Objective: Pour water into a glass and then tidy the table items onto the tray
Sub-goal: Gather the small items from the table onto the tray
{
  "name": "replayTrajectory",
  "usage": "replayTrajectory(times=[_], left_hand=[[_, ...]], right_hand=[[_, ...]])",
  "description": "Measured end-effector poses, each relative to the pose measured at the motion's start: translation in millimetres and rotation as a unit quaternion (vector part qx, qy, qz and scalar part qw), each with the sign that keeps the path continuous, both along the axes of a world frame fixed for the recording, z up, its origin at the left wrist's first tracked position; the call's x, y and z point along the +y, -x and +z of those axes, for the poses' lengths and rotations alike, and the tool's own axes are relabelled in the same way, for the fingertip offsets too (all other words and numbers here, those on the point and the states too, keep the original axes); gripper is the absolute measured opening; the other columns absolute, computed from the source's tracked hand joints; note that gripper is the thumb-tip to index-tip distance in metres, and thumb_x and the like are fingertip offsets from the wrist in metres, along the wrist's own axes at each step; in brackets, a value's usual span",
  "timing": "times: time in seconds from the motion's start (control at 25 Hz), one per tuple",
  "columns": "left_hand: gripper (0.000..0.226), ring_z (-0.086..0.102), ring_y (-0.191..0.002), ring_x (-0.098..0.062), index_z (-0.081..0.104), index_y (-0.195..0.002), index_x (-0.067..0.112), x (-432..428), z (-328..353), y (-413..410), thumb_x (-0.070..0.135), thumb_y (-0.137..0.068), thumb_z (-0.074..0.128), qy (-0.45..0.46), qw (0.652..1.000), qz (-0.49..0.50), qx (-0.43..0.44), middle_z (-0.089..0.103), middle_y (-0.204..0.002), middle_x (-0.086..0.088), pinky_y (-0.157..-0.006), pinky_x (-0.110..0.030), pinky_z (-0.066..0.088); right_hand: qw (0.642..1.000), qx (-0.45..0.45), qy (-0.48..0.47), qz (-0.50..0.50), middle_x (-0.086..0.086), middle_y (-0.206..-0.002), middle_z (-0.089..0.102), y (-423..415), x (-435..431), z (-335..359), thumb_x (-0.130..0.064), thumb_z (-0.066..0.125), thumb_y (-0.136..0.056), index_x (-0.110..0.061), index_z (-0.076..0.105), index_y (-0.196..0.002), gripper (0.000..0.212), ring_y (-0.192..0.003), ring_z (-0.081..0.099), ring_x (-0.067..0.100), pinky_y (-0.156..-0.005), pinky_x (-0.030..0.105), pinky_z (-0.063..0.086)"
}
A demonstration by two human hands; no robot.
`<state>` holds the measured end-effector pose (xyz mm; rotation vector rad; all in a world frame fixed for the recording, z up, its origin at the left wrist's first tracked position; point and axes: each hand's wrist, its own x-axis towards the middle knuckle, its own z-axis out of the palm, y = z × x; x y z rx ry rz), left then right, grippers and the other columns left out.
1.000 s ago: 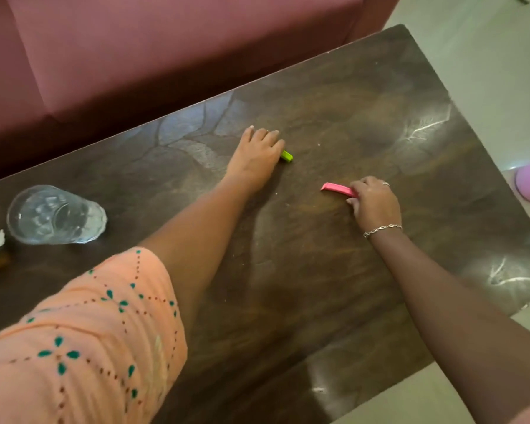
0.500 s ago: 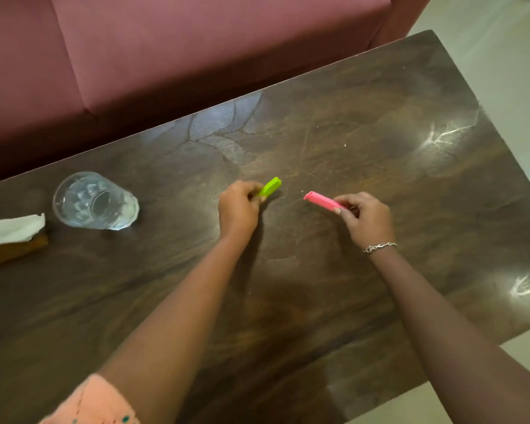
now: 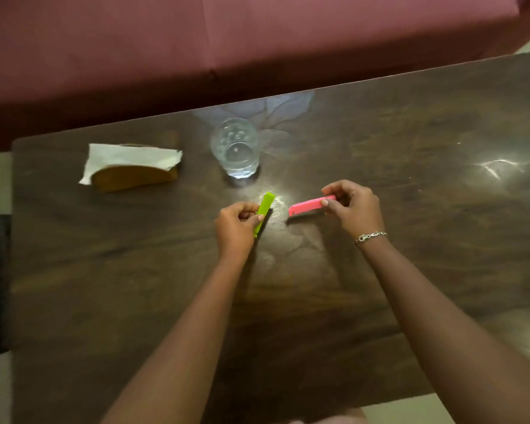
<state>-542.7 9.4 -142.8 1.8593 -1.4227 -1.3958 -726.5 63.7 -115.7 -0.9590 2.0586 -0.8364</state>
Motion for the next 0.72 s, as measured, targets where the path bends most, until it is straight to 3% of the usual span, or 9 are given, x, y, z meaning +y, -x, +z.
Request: replayTrajectory(times=[0.08, 0.2, 0.44, 0.6, 0.72], left_hand=[[0.015, 0.051, -0.052, -0.003, 0.069, -0.088, -0.002, -1, 7, -47, -0.006, -0.074, 0.068, -0.004, 1.0, 0.02, 0.009, 0.056, -0.059, 0.006, -0.068, -0.038, 0.052], [0.014, 0.052, -0.056, -0.011, 0.069, -0.087, -0.001, -3, 18, -116, -0.006, -0.074, 0.068, -0.003, 0.998, 0.059, 0.009, 0.057, -0.06, 0.003, -0.069, -0.04, 0.052], [0.016, 0.054, -0.049, 0.004, 0.067, -0.095, -0.005, -5, 36, -256, -0.007, -0.08, 0.062, 0.009, 0.987, 0.162, -0.003, 0.059, -0.064, 0.004, -0.061, -0.028, 0.048], [0.016, 0.054, -0.046, 0.009, 0.067, -0.092, 0.002, 3, 47, -337, -0.007, -0.081, 0.06, 0.03, 0.974, 0.226, -0.016, 0.06, -0.066, 0.004, -0.059, -0.026, 0.045], [0.015, 0.056, -0.054, 0.002, 0.068, -0.09, 0.006, 12, 56, -397, -0.004, -0.081, 0.06, 0.068, 0.955, 0.282, -0.058, 0.063, -0.072, -0.002, -0.06, -0.024, 0.046]], right_hand=[[1.0, -0.024, 0.002, 0.019, -0.004, -0.066, 0.059, -42, -13, 8, -0.001, 0.069, -0.075, -0.009, 0.067, -0.087, 0.015, -0.049, 0.055, -0.009, -0.059, 0.008, 0.049], [0.997, -0.068, -0.003, 0.039, -0.003, -0.064, 0.06, -104, -30, 17, -0.001, 0.071, -0.074, -0.005, 0.067, -0.087, 0.014, -0.052, 0.058, 0.001, -0.063, 0.018, 0.055], [0.987, -0.09, -0.011, 0.133, 0.01, -0.074, 0.064, -234, -65, 26, 0.002, 0.062, -0.081, 0.002, 0.067, -0.091, 0.011, -0.043, 0.058, -0.002, -0.056, 0.013, 0.053], [0.975, -0.102, -0.018, 0.197, 0.007, -0.07, 0.064, -315, -86, 27, 0.002, 0.06, -0.083, -0.002, 0.067, -0.088, 0.009, -0.041, 0.057, -0.006, -0.054, 0.011, 0.052], [0.958, -0.099, -0.022, 0.267, -0.001, -0.062, 0.061, -378, -101, 31, 0.001, 0.06, -0.083, -0.005, 0.066, -0.084, 0.009, -0.043, 0.058, -0.003, -0.055, 0.012, 0.051]])
